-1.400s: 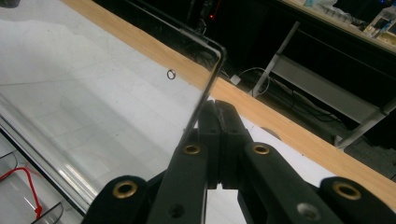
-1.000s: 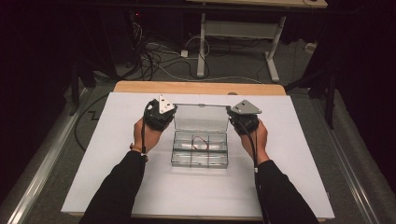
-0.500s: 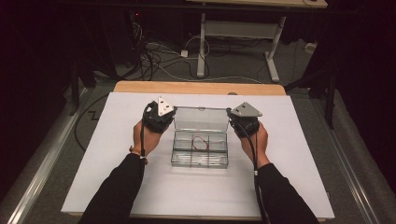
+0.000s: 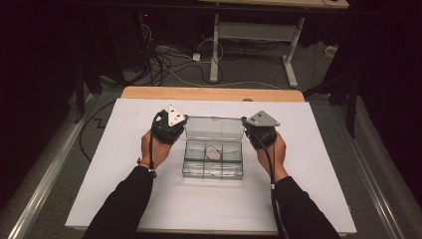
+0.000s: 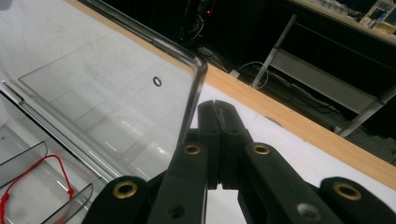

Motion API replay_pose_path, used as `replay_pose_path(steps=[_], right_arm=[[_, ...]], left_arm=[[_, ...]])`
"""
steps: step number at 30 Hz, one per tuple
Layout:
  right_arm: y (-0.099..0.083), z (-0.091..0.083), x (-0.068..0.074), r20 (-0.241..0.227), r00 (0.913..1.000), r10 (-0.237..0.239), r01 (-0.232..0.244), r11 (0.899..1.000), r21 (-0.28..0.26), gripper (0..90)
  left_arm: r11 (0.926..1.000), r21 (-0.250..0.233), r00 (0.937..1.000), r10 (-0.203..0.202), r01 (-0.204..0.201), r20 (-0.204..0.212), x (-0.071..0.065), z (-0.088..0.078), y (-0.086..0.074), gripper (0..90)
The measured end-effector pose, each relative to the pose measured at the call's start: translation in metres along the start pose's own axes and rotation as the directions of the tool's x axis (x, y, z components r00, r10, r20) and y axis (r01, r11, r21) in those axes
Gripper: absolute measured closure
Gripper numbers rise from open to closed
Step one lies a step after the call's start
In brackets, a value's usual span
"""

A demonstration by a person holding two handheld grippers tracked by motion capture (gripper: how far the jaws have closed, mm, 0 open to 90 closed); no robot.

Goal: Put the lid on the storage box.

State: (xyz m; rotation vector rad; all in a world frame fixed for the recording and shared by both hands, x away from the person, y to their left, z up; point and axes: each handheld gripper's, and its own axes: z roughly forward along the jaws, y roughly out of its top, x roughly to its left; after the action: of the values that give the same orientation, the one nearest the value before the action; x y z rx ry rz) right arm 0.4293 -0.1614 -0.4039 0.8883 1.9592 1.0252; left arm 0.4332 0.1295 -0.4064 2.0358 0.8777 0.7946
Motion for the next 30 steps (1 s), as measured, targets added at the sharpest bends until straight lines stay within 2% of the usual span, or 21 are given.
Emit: replay_pose_path(steps=[6,17,30], right_arm=[[-0.0009,-0.0021,0.0007,-0.01,0.9999,0.013,-0.013,1.0,-0.001,90.0],[-0.0038,-0.0061,0.0039,-0.007,0.9997,0.024,-0.025,1.0,-0.006,90.0],[-0.0071,-0.0102,0.0074,-0.005,0.9994,0.035,-0.035,0.999,-0.015,90.0]], left_arm=[[1.0,-0.004,1.0,-0.001,0.001,-0.003,-0.0019,-0.0019,-0.0019,87.0],[0.9995,-0.016,0.9997,-0.026,0.026,0.0,-0.0053,-0.0033,-0.0071,87.1],[0.9995,-0.024,0.9997,-0.022,0.022,-0.01,-0.0086,-0.006,-0.01,87.2]])
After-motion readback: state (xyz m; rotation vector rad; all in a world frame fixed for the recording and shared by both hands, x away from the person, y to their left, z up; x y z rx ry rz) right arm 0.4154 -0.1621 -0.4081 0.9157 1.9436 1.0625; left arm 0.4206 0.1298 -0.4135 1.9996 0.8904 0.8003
